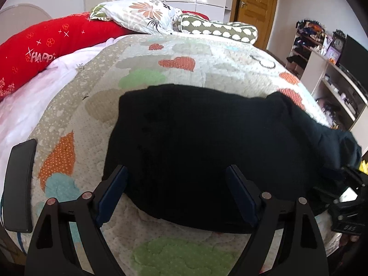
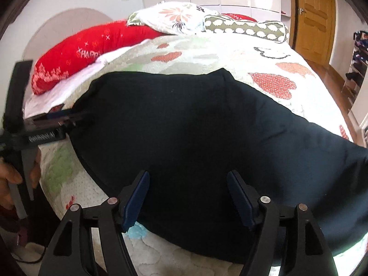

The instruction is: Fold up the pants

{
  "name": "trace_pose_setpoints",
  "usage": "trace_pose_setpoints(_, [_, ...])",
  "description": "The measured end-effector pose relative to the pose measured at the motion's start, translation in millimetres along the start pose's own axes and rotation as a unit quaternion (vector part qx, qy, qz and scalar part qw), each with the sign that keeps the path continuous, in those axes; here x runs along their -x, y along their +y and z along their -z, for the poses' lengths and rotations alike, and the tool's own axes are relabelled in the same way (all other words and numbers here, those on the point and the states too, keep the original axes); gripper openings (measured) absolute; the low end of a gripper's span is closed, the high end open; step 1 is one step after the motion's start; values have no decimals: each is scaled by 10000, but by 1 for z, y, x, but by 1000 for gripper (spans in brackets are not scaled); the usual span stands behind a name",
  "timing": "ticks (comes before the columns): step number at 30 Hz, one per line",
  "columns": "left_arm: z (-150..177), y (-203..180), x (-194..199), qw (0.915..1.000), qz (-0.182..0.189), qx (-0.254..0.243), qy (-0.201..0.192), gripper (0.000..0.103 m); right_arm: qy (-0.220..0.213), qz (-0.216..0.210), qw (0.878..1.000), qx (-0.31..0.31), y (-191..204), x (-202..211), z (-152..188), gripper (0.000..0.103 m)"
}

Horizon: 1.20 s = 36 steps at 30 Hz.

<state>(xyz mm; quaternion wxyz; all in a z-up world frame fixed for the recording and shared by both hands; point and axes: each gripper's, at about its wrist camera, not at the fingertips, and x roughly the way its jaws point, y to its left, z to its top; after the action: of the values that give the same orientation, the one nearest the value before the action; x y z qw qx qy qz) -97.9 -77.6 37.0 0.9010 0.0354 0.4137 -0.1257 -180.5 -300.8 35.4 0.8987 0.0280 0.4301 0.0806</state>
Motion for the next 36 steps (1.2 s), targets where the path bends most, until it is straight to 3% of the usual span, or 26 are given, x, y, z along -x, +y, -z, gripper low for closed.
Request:
trace_pose_setpoints(4, [0, -4, 2, 9998, -77, -163, 16, 88, -100, -23, 9999, -81, -6, 13, -4, 72])
trace_pose_setpoints(13, [-20, -26, 22, 9988, 328, -238, -270, 88, -448, 591, 9953, -620, -63, 41, -18, 72])
trace_pose_setpoints(18, [-28, -54, 12, 9974, 534, -469, -152, 88, -371, 660, 9945, -727, -77, 18, -36, 72])
trace_pose_setpoints(24, [-30, -72, -6, 9964, 582, -611, 53, 88, -77, 1209, 9897, -766, -86, -29, -53, 72])
trace_pose_setpoints(27, [-28, -76, -17, 9959, 583, -658, 226, 88, -131, 1245, 9883, -873, -94, -34, -55, 72])
trace_pose_setpoints(31, [-28, -82, -18, 9945, 643, -776, 284, 88, -239, 1036, 9887, -1061, -99, -6, -49, 72])
trace_pose_setpoints(33, [-32, -88, -14, 9918, 905, -860, 280, 88, -393, 902, 9888, -1122, -99, 19, -40, 72])
trace_pose_setpoints(36, [-44, -107, -8, 9852, 1333, -1045, 264, 88, -694, 737, 9856, -1351, -108, 70, -8, 81])
